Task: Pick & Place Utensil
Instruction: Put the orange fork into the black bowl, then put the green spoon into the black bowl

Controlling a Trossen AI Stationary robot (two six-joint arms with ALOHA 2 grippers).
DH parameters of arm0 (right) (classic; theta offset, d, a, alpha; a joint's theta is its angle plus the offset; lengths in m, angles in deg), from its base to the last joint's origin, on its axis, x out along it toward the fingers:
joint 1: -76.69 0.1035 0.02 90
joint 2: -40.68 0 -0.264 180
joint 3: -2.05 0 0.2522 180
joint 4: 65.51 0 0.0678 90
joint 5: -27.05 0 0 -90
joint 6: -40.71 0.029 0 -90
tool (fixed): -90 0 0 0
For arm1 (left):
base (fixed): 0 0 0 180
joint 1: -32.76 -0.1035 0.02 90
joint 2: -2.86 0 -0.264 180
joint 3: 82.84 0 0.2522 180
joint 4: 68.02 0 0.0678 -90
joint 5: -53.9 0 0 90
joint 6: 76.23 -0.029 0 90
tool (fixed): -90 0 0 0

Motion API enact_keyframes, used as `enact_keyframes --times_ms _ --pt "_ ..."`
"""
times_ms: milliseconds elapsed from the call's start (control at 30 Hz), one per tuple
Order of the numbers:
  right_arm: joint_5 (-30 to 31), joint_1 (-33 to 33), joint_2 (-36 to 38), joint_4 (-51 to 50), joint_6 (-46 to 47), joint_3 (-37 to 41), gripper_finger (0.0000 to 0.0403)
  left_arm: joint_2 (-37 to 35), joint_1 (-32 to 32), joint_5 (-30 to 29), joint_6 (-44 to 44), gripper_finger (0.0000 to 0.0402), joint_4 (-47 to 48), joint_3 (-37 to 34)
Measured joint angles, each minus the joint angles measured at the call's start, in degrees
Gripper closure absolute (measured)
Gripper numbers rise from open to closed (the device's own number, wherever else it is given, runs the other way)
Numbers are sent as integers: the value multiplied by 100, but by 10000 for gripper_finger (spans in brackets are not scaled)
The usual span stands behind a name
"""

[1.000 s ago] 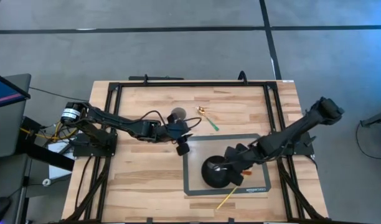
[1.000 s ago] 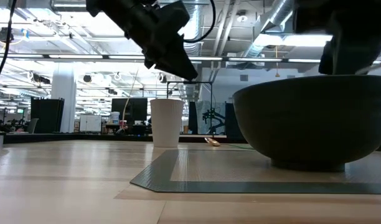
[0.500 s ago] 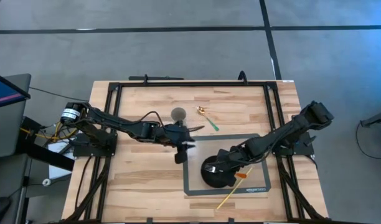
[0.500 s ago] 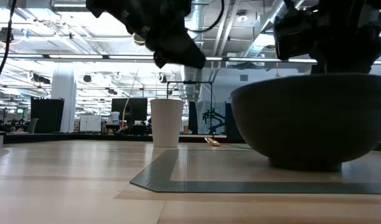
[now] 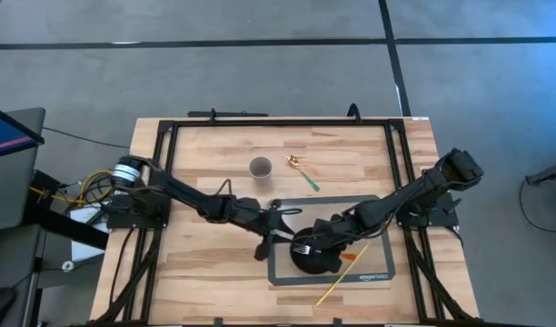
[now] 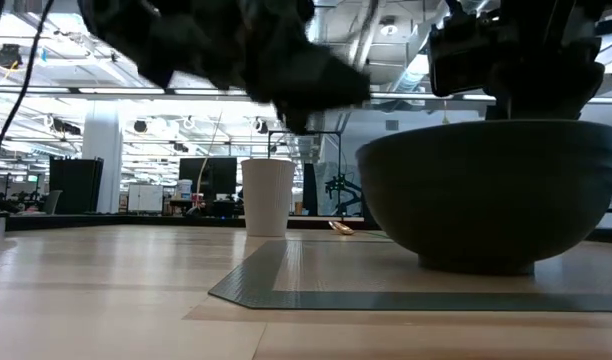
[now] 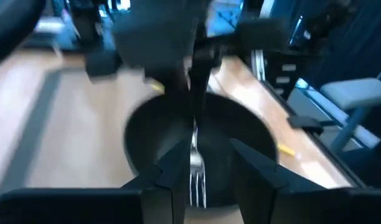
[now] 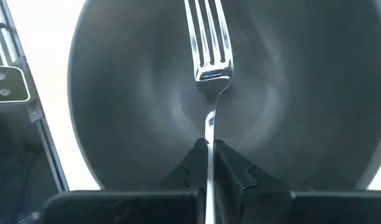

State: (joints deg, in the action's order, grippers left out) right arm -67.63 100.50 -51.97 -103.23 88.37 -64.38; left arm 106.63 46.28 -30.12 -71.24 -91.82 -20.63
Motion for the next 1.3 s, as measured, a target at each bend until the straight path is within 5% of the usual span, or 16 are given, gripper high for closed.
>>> enact_keyframes --times_ms 300,900,1033,1200,1300 --pt "47 -43 -56 -35 -205 25 343 812 -14 169 323 334 -217 289" --pt "63 -229 1045 -113 -644 13 305 411 -14 159 345 391 -97 260" --pt "766 -544 1420 -129 -1552 13 305 -3 -13 139 270 386 -107 248" --pt "2417 -1307 1576 -67 -2383 13 305 -717 -19 113 -17 377 -105 13" --pt "2648 -1986 1324 71 -2727 13 305 -1128 -42 -68 -167 368 -90 -181"
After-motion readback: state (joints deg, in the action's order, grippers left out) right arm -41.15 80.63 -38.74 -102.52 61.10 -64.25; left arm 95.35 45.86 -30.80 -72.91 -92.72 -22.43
